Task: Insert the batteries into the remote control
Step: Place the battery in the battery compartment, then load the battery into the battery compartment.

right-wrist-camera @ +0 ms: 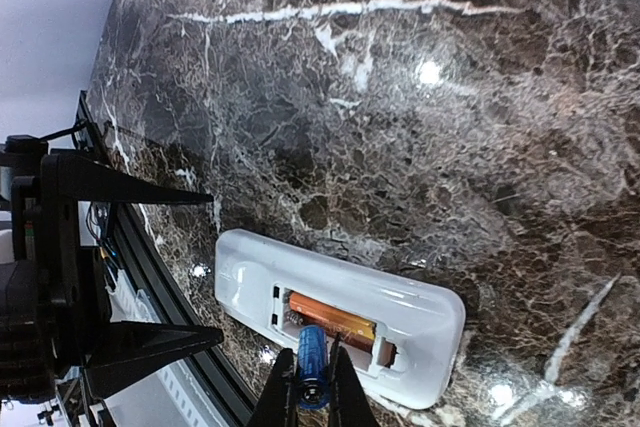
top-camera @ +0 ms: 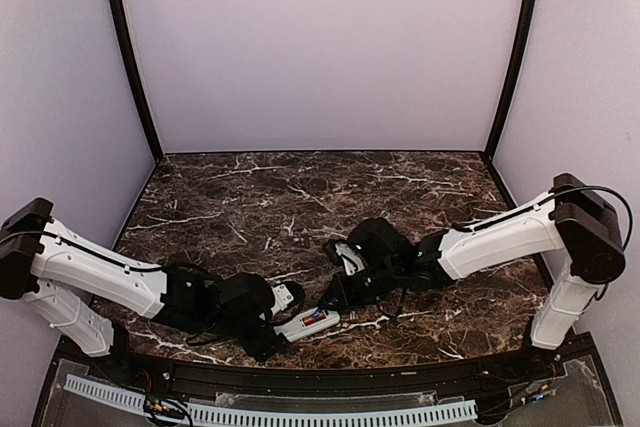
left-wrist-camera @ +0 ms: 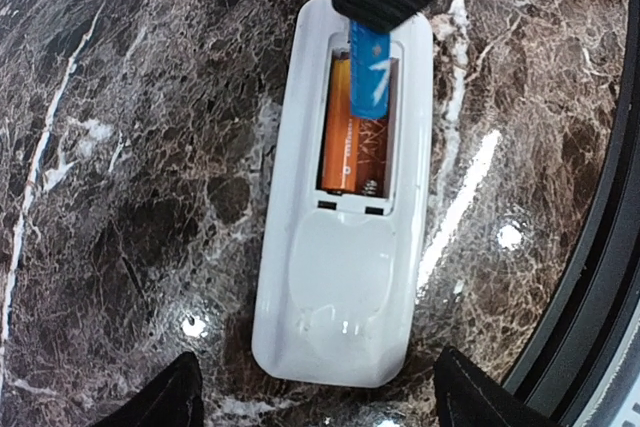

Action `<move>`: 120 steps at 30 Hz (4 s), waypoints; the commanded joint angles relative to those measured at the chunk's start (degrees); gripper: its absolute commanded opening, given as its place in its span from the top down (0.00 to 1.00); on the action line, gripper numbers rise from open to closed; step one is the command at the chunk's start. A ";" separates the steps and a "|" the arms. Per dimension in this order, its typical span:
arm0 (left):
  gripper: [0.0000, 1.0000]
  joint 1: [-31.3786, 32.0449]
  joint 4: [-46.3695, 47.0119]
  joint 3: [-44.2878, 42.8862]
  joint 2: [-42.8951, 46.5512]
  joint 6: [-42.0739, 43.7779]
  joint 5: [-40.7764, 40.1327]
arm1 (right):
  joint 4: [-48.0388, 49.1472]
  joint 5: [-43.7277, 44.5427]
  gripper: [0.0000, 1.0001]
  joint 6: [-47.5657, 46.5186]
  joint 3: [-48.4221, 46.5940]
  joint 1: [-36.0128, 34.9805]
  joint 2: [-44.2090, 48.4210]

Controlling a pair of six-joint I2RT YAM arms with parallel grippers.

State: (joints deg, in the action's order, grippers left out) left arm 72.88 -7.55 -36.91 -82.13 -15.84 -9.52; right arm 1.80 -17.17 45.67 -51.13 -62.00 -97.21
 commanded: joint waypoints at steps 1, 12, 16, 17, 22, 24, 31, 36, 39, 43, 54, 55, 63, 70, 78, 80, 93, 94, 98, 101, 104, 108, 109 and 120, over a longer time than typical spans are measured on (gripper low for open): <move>0.21 0.05 1.20 1.25 -1.55 -0.97 -1.11 | 3.12 -2.40 1.00 1.35 -2.32 -1.16 -2.30; 0.22 0.16 1.86 1.21 -2.87 -0.90 -0.31 | 2.06 -1.26 1.00 2.27 -2.39 -2.14 -3.93; 0.22 0.16 2.03 1.08 -3.35 -0.68 0.08 | 1.93 -0.87 1.00 2.36 -2.51 -2.35 -4.29; 0.22 0.16 2.08 1.06 -3.49 -0.55 0.19 | 1.89 -0.85 1.00 2.32 -2.60 -2.45 -4.39; 0.22 0.16 2.03 0.60 -4.45 -0.47 0.38 | 1.36 -0.52 1.00 1.96 -2.99 -2.58 -5.20; 0.22 0.16 1.94 0.34 -4.98 -0.43 0.43 | 1.36 -0.53 1.00 2.01 -3.07 -2.58 -5.64; 0.24 0.16 1.84 -0.46 -6.53 0.15 1.41 | 0.96 0.76 1.00 2.15 -3.24 -2.69 -5.63; 0.27 0.16 1.92 -1.04 -8.02 0.70 2.55 | 1.31 0.14 1.00 2.14 -4.02 -2.69 -7.33; 0.32 0.16 1.85 -1.46 -8.69 0.94 3.14 | 1.21 0.12 1.00 2.22 -4.24 -2.78 -7.55; 0.37 0.16 1.86 -1.52 -8.99 1.11 3.63 | 0.74 0.29 1.00 2.23 -3.97 -2.80 -6.99; 0.42 0.16 2.04 -1.71 -9.42 1.33 4.92 | -3.19 1.49 0.90 1.84 -3.65 -2.96 -4.17; 0.42 0.16 1.96 -1.78 -9.66 1.33 4.93 | -3.47 1.53 0.88 1.75 -3.79 -2.96 -4.09; 0.42 0.16 1.90 -1.94 -9.80 1.42 5.12 | -6.23 3.30 0.82 0.70 -4.26 -3.04 -2.66; 0.43 0.16 1.89 -1.94 -9.87 1.42 5.21 | -9.02 4.82 0.77 -0.60 -5.50 -2.99 -2.05; 0.43 0.10 1.93 -2.07 -10.24 1.42 5.21 | -11.77 6.33 0.74 -1.85 -6.76 -3.03 -1.82; 0.43 0.10 1.86 -2.11 -10.35 1.42 5.23 | -13.16 7.01 0.74 -2.66 -7.40 -3.00 -1.77; 0.45 0.07 1.84 -2.21 -10.51 1.42 5.38 | -15.66 5.91 0.86 -3.36 -9.05 -3.01 -3.25; 0.46 0.07 1.84 -2.21 -10.51 1.42 5.43 | -15.49 5.79 0.87 -3.40 -8.94 -3.04 -3.51; 0.47 0.06 1.84 -2.28 -10.67 1.44 5.48 | -14.62 5.38 0.92 -3.36 -9.03 -3.04 -4.08; 0.47 0.07 1.84 -2.29 -10.68 1.42 5.46 | -14.17 4.65 0.95 -3.49 -9.33 -3.00 -4.72; 0.47 0.07 1.84 -2.29 -10.73 1.42 5.41 | -14.11 4.22 0.96 -3.43 -9.15 -3.02 -5.39; 0.48 0.07 1.76 -2.38 -10.90 1.38 5.41 | -13.76 4.00 0.97 -3.18 -8.60 -3.04 -5.72; 0.48 0.07 1.80 -2.38 -10.89 1.41 5.48 | -13.76 3.97 0.97 -3.18 -8.58 -3.04 -5.82; 0.49 0.07 1.64 -2.65 -11.25 1.39 5.48 | -18.54 5.57 0.96 -5.46 -10.48 -3.10 -5.39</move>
State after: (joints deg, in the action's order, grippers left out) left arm 72.88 -2.04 -40.10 -91.00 -14.09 -7.01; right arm -13.30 -12.93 42.15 -59.53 -64.47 -101.97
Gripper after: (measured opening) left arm 0.520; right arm 0.037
